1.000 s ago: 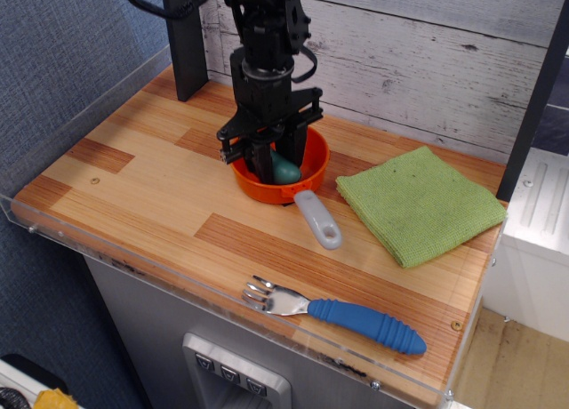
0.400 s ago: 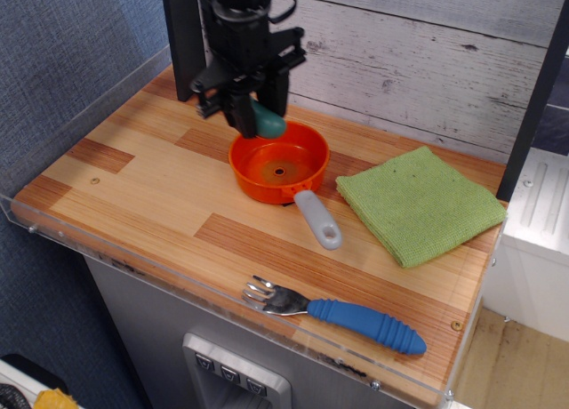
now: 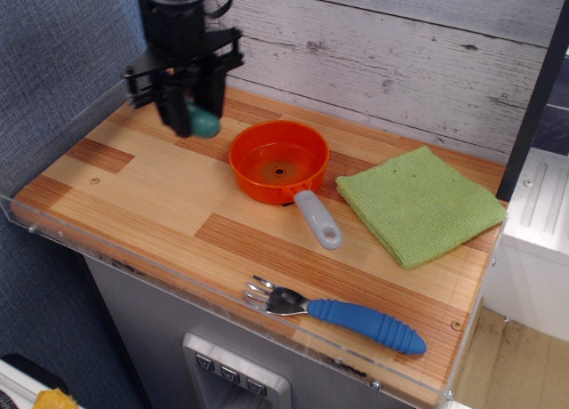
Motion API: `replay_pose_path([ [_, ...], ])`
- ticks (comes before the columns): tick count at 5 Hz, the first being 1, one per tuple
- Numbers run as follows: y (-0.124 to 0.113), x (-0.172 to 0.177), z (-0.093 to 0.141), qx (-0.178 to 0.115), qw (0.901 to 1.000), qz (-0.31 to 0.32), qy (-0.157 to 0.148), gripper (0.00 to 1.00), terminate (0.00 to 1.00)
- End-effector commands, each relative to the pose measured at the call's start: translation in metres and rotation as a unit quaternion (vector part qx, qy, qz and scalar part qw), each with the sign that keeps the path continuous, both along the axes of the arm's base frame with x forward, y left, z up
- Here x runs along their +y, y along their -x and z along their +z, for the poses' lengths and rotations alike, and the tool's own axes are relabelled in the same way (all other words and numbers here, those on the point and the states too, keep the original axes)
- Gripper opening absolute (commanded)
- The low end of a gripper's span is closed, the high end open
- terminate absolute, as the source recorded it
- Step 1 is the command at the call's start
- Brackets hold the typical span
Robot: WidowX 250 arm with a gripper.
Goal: Pick up the green sausage from pot and put it on the table
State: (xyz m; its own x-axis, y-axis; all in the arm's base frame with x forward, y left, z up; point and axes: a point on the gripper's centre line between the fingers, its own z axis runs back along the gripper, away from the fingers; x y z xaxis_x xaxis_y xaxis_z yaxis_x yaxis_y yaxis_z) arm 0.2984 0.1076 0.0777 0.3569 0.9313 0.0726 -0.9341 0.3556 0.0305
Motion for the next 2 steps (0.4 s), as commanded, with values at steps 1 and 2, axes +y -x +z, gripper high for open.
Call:
replay_pose_path([
  [1, 0.009, 0.035, -0.004, 0.052, 0.9918, -0.100, -0.061, 0.00, 0.00],
  [2, 0.015, 0.045, -0.019, 0.057, 0.9830, -0.160, -0.071, 0.00, 0.00],
])
